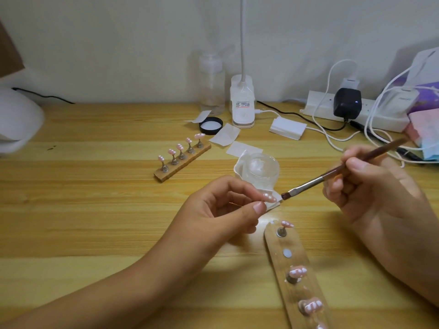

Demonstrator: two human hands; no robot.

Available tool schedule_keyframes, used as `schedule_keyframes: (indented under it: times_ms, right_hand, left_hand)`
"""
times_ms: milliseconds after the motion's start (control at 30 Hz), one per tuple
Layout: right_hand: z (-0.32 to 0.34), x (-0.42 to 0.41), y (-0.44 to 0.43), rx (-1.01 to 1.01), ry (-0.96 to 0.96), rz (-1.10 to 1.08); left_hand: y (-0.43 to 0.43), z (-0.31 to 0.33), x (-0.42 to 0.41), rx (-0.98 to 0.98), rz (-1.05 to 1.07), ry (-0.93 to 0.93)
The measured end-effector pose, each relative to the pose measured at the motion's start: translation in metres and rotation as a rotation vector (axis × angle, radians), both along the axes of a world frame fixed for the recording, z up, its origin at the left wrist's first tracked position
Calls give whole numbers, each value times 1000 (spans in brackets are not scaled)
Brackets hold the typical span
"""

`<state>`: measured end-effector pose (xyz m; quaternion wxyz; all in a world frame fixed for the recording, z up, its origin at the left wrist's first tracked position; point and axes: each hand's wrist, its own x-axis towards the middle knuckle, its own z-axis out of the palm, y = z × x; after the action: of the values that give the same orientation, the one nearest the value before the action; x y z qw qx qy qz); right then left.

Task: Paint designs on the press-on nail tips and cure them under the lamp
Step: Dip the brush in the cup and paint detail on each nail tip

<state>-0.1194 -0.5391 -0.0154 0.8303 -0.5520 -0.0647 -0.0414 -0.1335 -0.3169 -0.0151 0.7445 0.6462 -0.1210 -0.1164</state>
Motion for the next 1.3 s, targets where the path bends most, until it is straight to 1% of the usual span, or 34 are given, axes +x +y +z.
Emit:
schedule_keyframes:
  times_ms: [467,633,800,867,1033,1167,1300]
  right_hand:
    - [0,0,3,-39,-37,-3]
    - [-3,0,2,-129,-101,22]
    - [-7,0,0,-243,-202,-15]
    - [-6,-1,0,-227,-215,-24]
    - [-6,0,-1,-114,-189,-14]
    - [-4,-2,1,-135,-210,58]
    - [-4,-2,0,-168,-228,78]
  left_hand:
    - [0,-1,3,46,-33,2]
    - [0,-1,3,38,-30,5]
    - [1,-1,2,37,-33,30]
    - [0,-1,1,25,-28,48]
    - [0,1,1,-8,-8,89]
    - [0,2,1,-14,-6,106]
    - [0,3,1,-7,-13,104]
